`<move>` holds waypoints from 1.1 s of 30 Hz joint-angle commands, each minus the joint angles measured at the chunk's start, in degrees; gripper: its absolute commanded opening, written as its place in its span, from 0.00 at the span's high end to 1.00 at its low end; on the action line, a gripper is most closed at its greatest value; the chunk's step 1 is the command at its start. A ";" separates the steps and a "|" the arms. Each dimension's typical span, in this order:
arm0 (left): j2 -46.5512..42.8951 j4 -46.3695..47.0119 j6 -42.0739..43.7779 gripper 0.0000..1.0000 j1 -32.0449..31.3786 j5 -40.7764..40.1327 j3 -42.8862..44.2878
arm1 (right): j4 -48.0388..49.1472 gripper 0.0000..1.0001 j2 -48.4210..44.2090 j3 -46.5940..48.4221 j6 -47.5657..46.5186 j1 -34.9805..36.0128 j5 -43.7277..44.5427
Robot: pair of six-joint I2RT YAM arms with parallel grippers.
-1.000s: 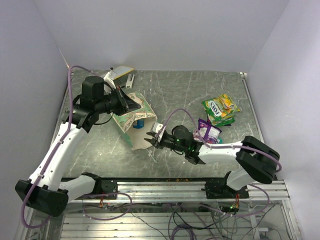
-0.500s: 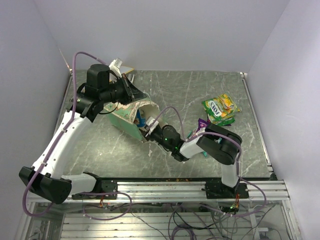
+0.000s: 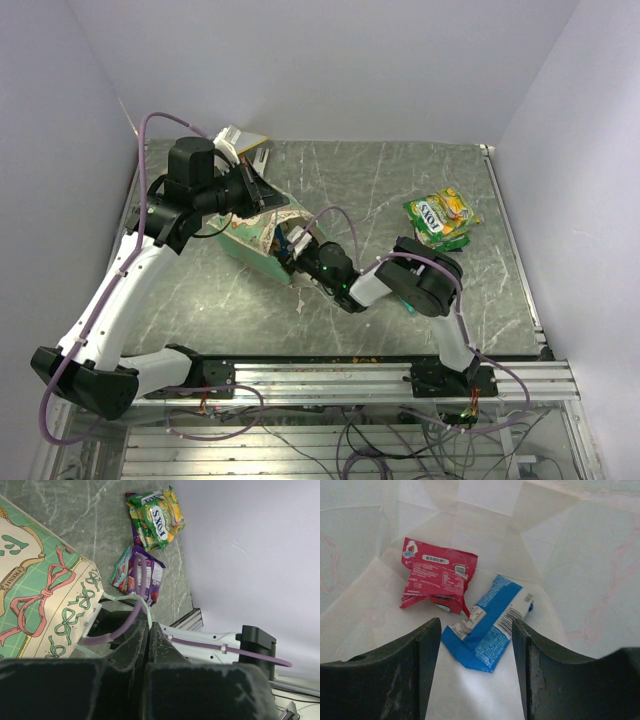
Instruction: Take the snacks out of the paper bag
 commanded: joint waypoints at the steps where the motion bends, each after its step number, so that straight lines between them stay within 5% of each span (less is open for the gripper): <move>1: -0.64 1.72 0.20 0.93 -0.42 2.83 -0.76 | -0.33 0.38 3.51 4.43 0.17 -0.03 1.02; 7: -1.40 1.11 0.35 0.93 -0.37 3.36 -0.86 | -12.91 0.35 6.97 15.52 -0.63 0.05 7.35; 16: -1.76 0.53 -0.09 0.93 -0.20 3.11 1.33 | -24.22 0.42 7.20 18.72 -2.48 0.63 10.71; 25: -1.55 -0.55 0.86 0.93 1.59 3.02 0.99 | -26.73 0.82 7.01 19.64 -0.76 -0.68 8.16; 33: -2.87 -1.71 1.25 0.93 4.85 3.89 -1.76 | -23.53 1.00 3.21 16.36 -3.26 -0.80 5.15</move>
